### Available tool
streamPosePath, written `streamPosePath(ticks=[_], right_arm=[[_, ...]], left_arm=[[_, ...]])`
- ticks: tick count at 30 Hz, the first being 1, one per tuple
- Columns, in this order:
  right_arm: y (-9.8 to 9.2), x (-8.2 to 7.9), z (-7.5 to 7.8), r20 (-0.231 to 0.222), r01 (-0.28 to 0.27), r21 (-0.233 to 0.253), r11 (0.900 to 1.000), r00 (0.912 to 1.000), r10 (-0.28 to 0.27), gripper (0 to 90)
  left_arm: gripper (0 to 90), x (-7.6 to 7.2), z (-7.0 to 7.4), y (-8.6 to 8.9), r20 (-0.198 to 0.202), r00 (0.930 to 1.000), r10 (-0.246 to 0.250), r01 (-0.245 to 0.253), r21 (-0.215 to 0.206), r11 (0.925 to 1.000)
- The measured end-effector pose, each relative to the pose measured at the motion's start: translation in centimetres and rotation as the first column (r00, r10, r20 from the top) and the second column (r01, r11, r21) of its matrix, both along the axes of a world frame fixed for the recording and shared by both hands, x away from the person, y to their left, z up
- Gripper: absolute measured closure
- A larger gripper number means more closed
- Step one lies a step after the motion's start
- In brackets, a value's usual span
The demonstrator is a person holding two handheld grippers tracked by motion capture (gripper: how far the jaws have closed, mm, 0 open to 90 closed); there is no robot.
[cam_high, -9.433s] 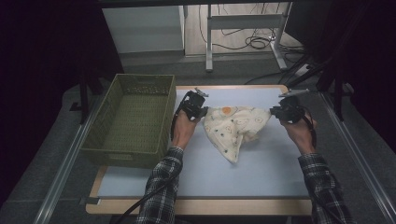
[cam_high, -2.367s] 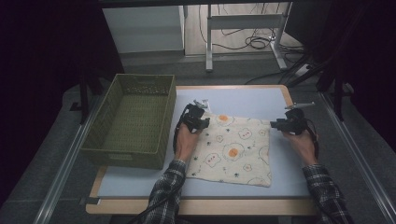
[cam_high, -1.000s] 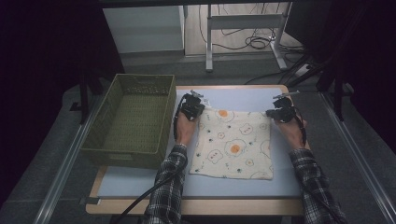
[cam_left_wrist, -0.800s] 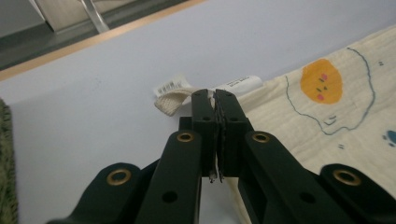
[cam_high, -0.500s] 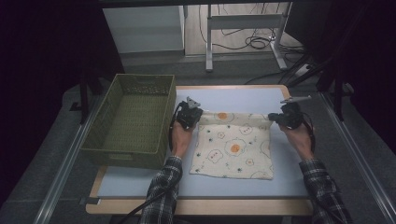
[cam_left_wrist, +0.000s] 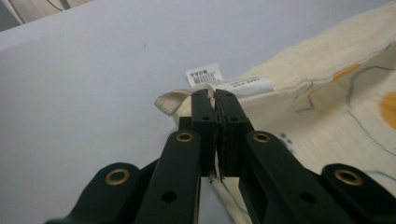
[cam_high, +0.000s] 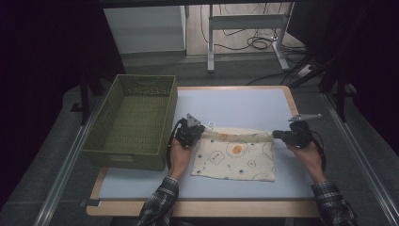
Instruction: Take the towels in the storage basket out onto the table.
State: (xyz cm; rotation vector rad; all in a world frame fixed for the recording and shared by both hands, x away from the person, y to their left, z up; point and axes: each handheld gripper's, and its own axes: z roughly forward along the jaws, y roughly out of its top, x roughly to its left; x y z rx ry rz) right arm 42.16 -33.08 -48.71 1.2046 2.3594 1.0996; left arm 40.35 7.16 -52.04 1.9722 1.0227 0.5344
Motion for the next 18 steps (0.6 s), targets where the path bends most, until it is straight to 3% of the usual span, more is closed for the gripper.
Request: streamPosePath(ticks=[8, 18], right_arm=[[-0.3, -3.4, -0.7, 0.004, -0.043, 0.023, 0.999, 0.9991, 0.043, 85.1], [-0.5, -7.3, -0.6, 0.029, -0.087, 0.038, 0.995, 0.9958, 0.086, 85.1]], left_arm=[[87.6, -3.1, -0.2, 0.2, 0.008, 0.9988, -0.049, 0.049, -0.021, 0.9986], [87.4, -6.3, -0.5, 1.0, 0.024, 0.9978, -0.061, 0.062, -0.025, 0.9978]])
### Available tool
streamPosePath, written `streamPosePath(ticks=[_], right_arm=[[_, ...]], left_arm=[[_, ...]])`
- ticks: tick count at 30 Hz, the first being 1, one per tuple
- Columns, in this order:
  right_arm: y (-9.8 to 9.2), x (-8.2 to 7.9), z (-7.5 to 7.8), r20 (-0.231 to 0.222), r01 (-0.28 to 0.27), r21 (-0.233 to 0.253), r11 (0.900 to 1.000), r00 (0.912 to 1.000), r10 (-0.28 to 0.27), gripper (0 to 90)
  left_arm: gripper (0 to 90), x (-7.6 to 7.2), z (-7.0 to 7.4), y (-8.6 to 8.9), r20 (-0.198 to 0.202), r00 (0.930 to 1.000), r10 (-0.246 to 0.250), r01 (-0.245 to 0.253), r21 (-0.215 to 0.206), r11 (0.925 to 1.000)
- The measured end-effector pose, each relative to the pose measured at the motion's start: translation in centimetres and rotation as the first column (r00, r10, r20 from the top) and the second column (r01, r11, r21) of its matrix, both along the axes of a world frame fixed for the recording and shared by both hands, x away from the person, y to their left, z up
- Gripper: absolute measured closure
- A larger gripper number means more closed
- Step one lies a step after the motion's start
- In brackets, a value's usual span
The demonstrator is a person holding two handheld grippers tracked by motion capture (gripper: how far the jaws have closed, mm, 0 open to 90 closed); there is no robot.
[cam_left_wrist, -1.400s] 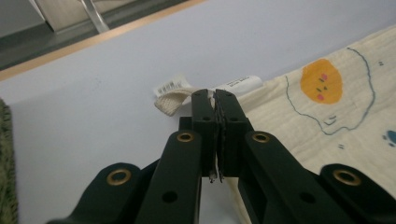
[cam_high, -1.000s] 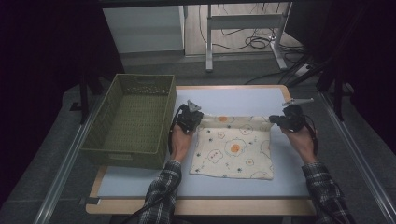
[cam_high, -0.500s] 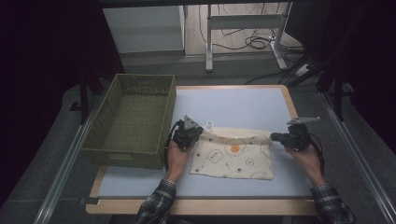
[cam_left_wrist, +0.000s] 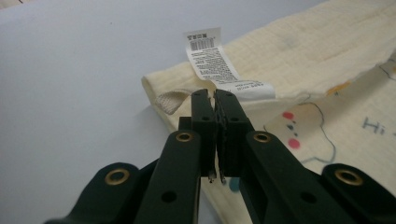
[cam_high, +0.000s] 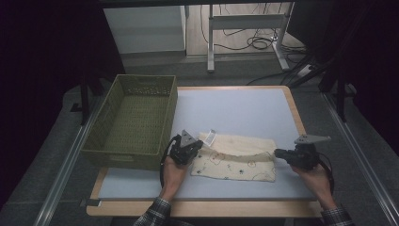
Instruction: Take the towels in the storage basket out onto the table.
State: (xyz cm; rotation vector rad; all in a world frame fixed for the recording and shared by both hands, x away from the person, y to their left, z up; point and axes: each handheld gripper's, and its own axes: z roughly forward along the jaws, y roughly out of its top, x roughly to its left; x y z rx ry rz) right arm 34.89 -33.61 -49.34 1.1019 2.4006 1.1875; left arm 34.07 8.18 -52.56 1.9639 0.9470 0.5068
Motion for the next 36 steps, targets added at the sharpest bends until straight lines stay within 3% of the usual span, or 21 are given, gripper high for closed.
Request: streamPosePath(ticks=[13, 27, 29, 32, 36], right_arm=[[0.5, -4.2, 0.0, -0.012, -0.049, -0.008, 0.999, 0.9987, 0.049, 84.9], [0.5, -5.9, -1.8, -0.051, -0.06, -0.008, 0.998, 0.9969, 0.06, 83.7], [0.4, -6.1, -1.9, -0.055, -0.059, -0.012, 0.998, 0.9968, 0.058, 80.9], [0.1, -6.6, -1.8, -0.054, -0.059, -0.006, 0.998, 0.9968, 0.059, 72.8], [-0.7, -6.9, -1.0, -0.032, -0.039, 0.0, 0.999, 0.9987, 0.039, 69.8]], left_arm=[[87.2, -3.7, -0.4, 1.1, 0.013, 0.9998, -0.018, 0.018, -0.027, 0.9995], [85.9, -6.4, -1.2, 1.7, -0.007, 0.9988, -0.048, 0.048, -0.035, 0.9982], [81.0, -6.8, -1.2, 2.0, -0.022, 0.9985, -0.05, 0.049, -0.045, 0.9978], [64.7, -7.4, -1.1, 2.5, -0.031, 0.9988, -0.037, 0.036, -0.048, 0.9982], [57.4, -7.7, -0.5, 2.6, -0.034, 0.9988, -0.035, 0.033, -0.066, 0.9973]])
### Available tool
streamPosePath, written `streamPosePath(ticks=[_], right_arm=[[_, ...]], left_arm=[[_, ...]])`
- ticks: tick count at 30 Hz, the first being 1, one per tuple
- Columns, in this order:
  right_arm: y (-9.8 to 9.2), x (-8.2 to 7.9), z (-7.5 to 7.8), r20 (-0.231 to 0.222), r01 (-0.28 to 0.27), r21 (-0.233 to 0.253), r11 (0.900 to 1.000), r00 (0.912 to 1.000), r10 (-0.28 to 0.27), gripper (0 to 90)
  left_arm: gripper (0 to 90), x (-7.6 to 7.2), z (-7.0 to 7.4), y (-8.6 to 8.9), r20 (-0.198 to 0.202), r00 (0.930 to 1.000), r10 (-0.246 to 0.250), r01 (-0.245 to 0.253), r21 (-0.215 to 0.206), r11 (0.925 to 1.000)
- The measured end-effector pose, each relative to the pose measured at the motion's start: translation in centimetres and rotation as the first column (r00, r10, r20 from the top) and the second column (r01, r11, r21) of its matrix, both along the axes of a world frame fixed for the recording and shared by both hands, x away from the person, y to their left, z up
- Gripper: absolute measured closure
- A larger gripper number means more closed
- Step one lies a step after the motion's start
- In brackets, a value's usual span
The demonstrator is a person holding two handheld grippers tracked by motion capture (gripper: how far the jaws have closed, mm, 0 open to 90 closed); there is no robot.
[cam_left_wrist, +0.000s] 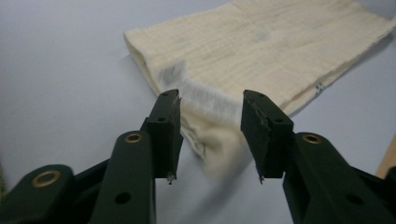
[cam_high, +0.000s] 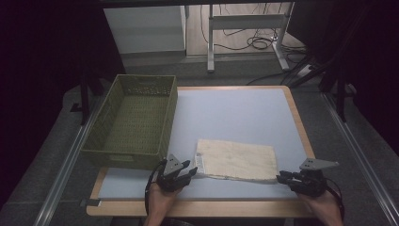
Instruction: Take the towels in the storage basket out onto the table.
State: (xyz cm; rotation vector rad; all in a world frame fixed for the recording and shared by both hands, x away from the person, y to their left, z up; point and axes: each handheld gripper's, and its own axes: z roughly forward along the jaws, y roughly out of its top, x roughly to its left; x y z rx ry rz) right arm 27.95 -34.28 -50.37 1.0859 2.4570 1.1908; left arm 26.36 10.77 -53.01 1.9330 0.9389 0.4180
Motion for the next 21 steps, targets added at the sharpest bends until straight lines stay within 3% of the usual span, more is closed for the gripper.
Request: streamPosePath(ticks=[4, 7, 16, 21], right_arm=[[-0.3, 0.3, 0.8, 0.019, 0.017, -0.002, 1.0, 0.9997, -0.017, 67.5], [-0.1, 1.2, 1.1, 0.041, 0.027, -0.02, 0.999, 0.9988, -0.026, 65.2], [0.8, 6.6, 1.2, 0.07, 0.102, -0.022, 0.995, 0.9925, -0.1, 63.7], [1.8, 9.6, 0.6, 0.063, 0.136, -0.047, 0.99, 0.9892, -0.133, 64.0]], left_arm=[[53.4, 0.7, 0.8, -0.7, -0.001, 1.0, -0.001, 0.001, 0.004, 1.0], [52.3, 2.1, 1.3, -1.5, -0.009, 1.0, 0.004, -0.004, 0.023, 0.9997], [56.6, 8.5, 2.0, -3.4, -0.049, 0.9979, 0.042, -0.039, 0.073, 0.9966], [59.6, 11.3, 1.4, -3.5, -0.072, 0.9925, 0.099, -0.091, 0.1, 0.9908]])
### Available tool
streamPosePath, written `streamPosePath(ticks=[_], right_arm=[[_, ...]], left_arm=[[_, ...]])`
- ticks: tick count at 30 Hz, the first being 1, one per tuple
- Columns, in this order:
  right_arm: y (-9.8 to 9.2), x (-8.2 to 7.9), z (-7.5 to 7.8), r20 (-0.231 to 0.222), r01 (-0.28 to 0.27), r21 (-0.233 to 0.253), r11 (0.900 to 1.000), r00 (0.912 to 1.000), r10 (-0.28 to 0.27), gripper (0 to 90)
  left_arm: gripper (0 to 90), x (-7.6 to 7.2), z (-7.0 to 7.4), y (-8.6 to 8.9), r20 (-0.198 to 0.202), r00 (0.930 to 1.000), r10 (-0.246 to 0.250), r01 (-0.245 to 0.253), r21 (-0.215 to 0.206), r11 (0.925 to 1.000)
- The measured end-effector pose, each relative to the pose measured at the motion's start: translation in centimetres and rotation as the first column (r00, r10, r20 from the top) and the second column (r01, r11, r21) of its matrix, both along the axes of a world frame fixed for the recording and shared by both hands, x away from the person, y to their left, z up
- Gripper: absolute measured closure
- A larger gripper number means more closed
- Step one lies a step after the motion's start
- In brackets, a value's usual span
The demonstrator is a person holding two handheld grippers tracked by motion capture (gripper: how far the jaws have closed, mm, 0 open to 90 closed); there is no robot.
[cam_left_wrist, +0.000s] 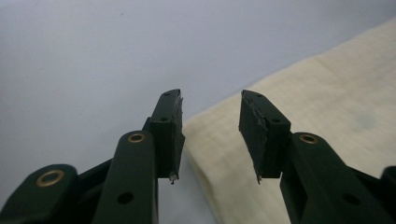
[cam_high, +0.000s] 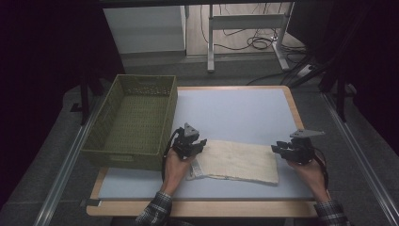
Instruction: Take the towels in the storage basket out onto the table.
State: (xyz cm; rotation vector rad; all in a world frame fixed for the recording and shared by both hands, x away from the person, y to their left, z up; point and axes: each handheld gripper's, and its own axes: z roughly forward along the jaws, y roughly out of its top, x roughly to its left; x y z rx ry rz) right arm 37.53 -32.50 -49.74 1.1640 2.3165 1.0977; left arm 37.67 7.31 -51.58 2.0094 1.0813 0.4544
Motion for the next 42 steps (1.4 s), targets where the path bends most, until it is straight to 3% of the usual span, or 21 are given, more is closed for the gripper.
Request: streamPosePath(ticks=[4, 7, 9, 11, 14, 16, 19, 25, 26, 28, 31, 35, 38, 42], right_arm=[[0.4, 1.3, -1.0, -0.022, 0.009, -0.01, 1.0, 0.9997, -0.009, 61.1], [0.7, 1.4, -1.9, -0.04, -0.016, -0.013, 1.0, 0.9991, 0.016, 61.3], [1.0, 1.3, -2.3, -0.046, -0.031, -0.024, 0.999, 0.9985, 0.029, 71.5], [1.1, 1.0, -2.3, -0.056, -0.055, -0.008, 0.998, 0.9969, 0.055, 82.6], [1.5, 1.0, -1.9, -0.042, -0.066, -0.061, 0.996, 0.9971, 0.063, 84.8], [1.5, 1.3, -1.5, -0.03, -0.059, -0.077, 0.995, 0.9979, 0.057, 84.9], [1.3, 2.3, -0.9, -0.018, -0.043, -0.078, 0.996, 0.999, 0.042, 84.9], [0.8, 5.6, -0.6, -0.007, 0.002, -0.106, 0.994, 1.0, -0.003, 84.8], [0.7, 6.2, -0.6, -0.007, 0.014, -0.103, 0.995, 0.9999, -0.015, 84.8], [0.7, 7.3, -0.6, -0.022, 0.034, -0.081, 0.996, 0.9991, -0.036, 84.7], [1.1, 8.0, -0.8, -0.036, 0.036, -0.072, 0.997, 0.9986, -0.038, 83.3], [1.3, 7.5, -0.9, -0.019, 0.037, -0.063, 0.997, 0.9991, -0.039, 72.4], [1.0, 7.0, -0.7, -0.02, 0.04, -0.046, 0.998, 0.999, -0.041, 66.0], [0.4, 6.2, -0.7, -0.032, 0.043, -0.021, 0.999, 0.9985, -0.044, 57.9]], left_arm=[[56.5, 1.2, -1.1, 0.2, -0.044, 0.9983, 0.039, -0.038, 0.017, 0.9991], [52.5, 1.8, -2.1, 0.3, -0.069, 0.9968, 0.041, -0.04, 0.02, 0.999], [53.7, 1.9, -2.5, 0.5, -0.079, 0.9965, 0.026, -0.026, -0.005, 0.9996], [60.4, 1.9, -2.5, 0.6, -0.089, 0.996, 0.006, -0.009, -0.032, 0.9995], [80.4, 1.8, -2.4, 0.6, -0.117, 0.9926, -0.034, 0.026, -0.069, 0.9973], [85.1, 1.6, -2.3, 0.4, -0.105, 0.9938, -0.036, 0.03, -0.06, 0.9977], [85.7, 1.1, -1.9, 0.4, -0.094, 0.9943, -0.049, 0.041, -0.083, 0.9957], [85.8, -0.2, -0.3, -0.7, -0.056, 0.9932, -0.102, 0.096, -0.102, 0.9901], [85.8, -0.4, 0.0, -1.0, -0.052, 0.9932, -0.104, 0.099, -0.097, 0.9904], [85.6, -0.5, 0.1, -1.5, -0.027, 0.9953, -0.093, 0.091, -0.046, 0.9947], [80.1, 0.2, -0.5, -1.7, -0.003, 0.9976, -0.07, 0.07, 0.032, 0.997], [64.4, 1.1, -1.5, -1.3, -0.008, 0.9982, -0.06, 0.06, 0.046, 0.9971], [58.7, 1.4, -2.1, -1.4, -0.011, 0.9978, -0.065, 0.066, 0.069, 0.9955], [47.5, 1.7, -2.5, -1.5, 0.016, 0.9981, -0.059, 0.057, 0.085, 0.9948]])
